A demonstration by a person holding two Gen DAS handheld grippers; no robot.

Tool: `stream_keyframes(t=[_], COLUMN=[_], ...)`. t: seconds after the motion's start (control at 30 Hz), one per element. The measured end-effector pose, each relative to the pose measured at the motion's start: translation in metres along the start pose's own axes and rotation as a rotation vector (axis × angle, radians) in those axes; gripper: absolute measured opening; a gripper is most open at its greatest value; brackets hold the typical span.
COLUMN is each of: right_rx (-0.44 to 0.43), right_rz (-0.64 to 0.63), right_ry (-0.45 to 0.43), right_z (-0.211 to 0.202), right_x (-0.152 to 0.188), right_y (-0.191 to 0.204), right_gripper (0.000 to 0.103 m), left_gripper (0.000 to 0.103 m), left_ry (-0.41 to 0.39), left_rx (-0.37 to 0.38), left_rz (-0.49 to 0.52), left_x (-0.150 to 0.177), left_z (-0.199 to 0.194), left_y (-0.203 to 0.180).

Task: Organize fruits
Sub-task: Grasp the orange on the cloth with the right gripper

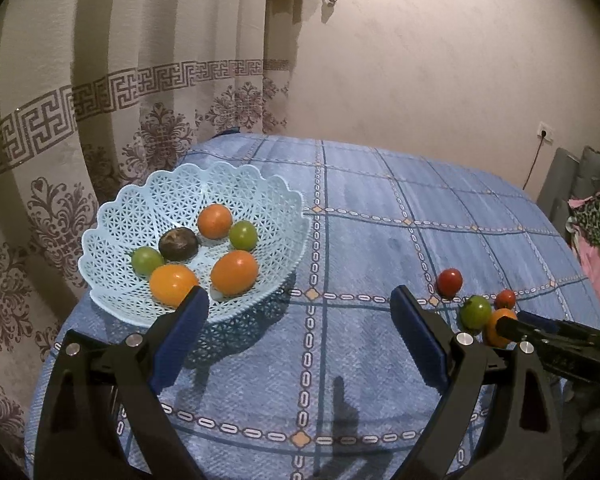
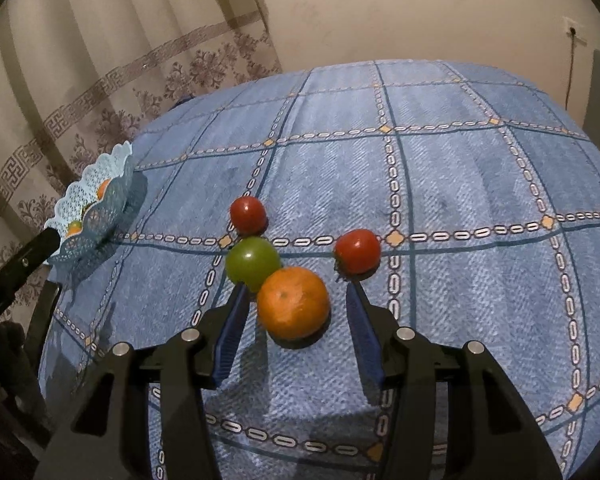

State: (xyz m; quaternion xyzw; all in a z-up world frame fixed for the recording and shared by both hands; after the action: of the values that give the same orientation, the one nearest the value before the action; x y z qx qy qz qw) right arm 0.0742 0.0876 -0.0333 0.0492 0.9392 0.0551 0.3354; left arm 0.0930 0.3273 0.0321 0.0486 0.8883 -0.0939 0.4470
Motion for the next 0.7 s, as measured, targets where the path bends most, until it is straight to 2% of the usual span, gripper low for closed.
stream_keyframes(t=[0.27,0.43,0.7], right_rx=[-0.001,-0.015,-0.024], right_rz=[-0.033,-0.057,-0.043], right_ry=[0.009,-0.003,-0.025], right_z=[0.014,0.013,0.002], right_x=[0.001,0.002,-0.002], right_y=[0.006,0.009,-0.007], right_gripper=[0.051,0.039,0.038], left_gripper=[0.093,0.093,0.093], left_ry=[0.024,0.043,0.071], left_rx=[0.004,0.012,0.023], left_rz=[0.013,0.025,0.065], left_x=[0.001,0.001,0.003], left_z=[0.008,0.016,0.028], left_y=[-0.011,-0.021,-0.044])
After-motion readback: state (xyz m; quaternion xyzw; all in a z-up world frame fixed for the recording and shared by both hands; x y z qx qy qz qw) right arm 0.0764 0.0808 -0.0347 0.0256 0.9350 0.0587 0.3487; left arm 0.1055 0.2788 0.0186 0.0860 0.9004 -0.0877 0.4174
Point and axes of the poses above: each gripper's, at about its wrist camera, not at the fingertips, and z roughly the way its jaws point, y to its left, x to its underside, the point moved 8 cm from there along z, roughly the way its jaws point, and after that the axes turned 10 degrees about x, right-handed, at the moved point
